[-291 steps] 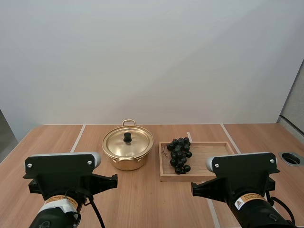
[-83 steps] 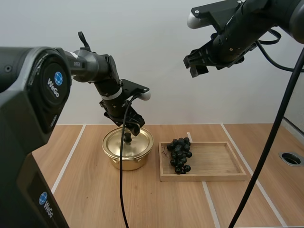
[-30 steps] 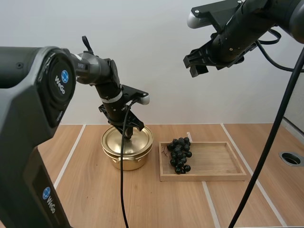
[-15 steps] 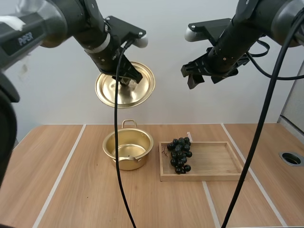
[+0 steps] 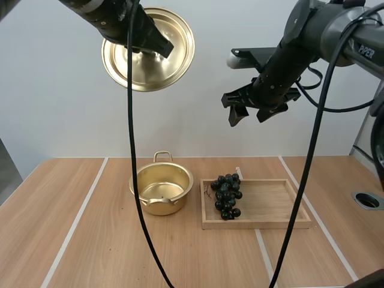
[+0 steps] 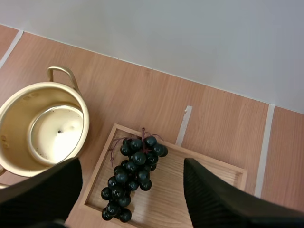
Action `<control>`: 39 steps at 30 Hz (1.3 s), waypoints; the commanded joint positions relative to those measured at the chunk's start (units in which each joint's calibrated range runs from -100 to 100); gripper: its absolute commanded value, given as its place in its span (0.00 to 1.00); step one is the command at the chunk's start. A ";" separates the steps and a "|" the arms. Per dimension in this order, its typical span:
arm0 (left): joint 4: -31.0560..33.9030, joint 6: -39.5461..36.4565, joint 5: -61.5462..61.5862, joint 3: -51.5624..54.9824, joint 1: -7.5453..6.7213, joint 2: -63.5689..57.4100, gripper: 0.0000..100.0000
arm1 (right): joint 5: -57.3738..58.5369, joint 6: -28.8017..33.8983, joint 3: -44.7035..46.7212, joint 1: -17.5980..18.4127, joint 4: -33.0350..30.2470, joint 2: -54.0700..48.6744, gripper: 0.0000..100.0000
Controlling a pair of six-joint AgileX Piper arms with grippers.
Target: Open the pot, put the grape inside, and close it
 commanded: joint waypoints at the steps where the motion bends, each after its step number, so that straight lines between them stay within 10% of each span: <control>1: -0.33 -0.53 -3.54 -0.67 -0.25 -2.15 0.00 | 0.20 0.22 -0.05 0.08 0.44 1.45 1.00; 39: -0.33 -1.27 -5.44 -0.78 -0.25 -3.91 0.00 | -0.43 0.88 -0.05 3.30 0.39 21.49 1.00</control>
